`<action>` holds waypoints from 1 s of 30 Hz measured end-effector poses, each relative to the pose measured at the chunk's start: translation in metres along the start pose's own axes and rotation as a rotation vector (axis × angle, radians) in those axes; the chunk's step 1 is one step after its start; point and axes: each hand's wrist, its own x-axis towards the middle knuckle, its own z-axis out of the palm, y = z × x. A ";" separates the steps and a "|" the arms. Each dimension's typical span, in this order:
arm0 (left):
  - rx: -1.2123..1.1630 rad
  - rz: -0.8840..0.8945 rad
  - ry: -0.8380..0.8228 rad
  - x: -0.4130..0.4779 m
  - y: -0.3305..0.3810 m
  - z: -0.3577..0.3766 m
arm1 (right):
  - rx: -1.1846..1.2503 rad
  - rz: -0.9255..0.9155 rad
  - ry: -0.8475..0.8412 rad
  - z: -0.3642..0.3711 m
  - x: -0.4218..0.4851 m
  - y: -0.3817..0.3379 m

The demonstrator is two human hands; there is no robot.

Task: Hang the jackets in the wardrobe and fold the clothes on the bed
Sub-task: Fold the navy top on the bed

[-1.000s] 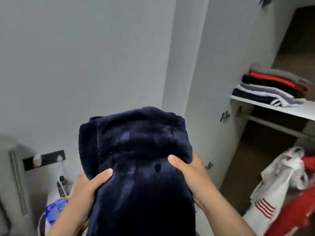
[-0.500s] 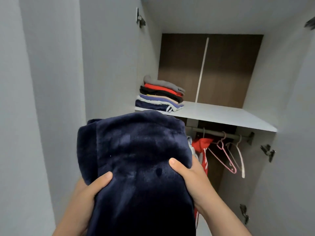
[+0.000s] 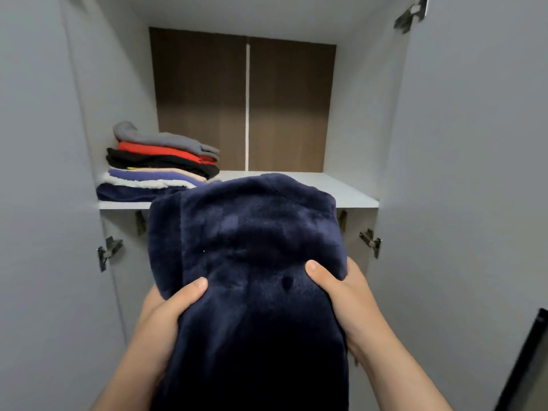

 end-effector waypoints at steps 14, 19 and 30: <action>0.049 -0.167 -0.247 0.243 0.035 0.143 | -0.242 -0.016 0.220 -0.040 0.228 -0.057; 0.292 -0.108 -0.370 0.351 0.035 0.164 | -0.424 0.008 0.081 -0.042 0.319 -0.071; 0.266 -0.356 -0.331 0.391 -0.017 0.180 | -0.622 0.096 0.104 -0.075 0.408 -0.028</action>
